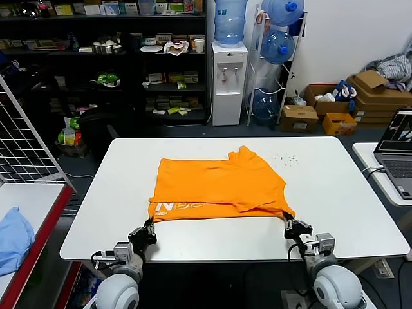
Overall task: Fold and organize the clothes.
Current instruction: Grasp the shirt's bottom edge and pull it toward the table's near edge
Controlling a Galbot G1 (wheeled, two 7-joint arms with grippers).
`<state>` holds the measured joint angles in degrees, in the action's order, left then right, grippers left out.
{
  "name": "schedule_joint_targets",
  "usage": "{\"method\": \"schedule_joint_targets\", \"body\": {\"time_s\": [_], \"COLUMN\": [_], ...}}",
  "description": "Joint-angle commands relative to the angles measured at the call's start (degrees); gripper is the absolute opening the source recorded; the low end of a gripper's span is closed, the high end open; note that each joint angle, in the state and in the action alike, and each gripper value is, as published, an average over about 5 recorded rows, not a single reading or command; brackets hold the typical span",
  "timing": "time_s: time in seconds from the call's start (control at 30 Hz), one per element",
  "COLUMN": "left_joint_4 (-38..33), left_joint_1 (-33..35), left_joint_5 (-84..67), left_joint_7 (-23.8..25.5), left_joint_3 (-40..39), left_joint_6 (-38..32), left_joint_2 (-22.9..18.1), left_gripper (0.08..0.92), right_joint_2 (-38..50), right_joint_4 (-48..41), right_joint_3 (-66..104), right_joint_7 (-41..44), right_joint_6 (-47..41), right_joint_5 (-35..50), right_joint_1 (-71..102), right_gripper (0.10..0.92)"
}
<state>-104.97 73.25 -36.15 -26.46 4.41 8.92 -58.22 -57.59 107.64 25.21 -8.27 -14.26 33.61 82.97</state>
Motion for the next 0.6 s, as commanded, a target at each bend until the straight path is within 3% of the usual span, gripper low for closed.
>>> {"method": "schedule_joint_targets", "body": {"time_s": [0.03, 0.3, 0.6], "left_joint_4": [-7.09, -14.05, -19.95], "left_joint_1": [3.17, 11.13, 22.12], "left_joint_5": [-2.1, -4.58, -3.1], "left_joint_7": [-0.69, -1.52, -2.41], "left_joint_3": [2.34, 5.07, 6.48], "left_joint_6": [0.21, 1.02, 0.97], "left_joint_2": [5.75, 11.79, 13.72], "left_gripper": [0.094, 0.094, 0.094], "right_joint_2": [3.02, 4.56, 4.9], "right_joint_4": [8.67, 15.21, 18.02], "right_joint_3": [2.68, 4.56, 5.27], "right_joint_7": [-1.43, -3.58, -5.73], "right_joint_6": [-0.74, -2.86, -4.1], "right_joint_5": [3.26, 4.06, 3.45], "right_joint_1": [8.13, 18.67, 24.25], "right_gripper": [0.123, 0.123, 0.123]}}
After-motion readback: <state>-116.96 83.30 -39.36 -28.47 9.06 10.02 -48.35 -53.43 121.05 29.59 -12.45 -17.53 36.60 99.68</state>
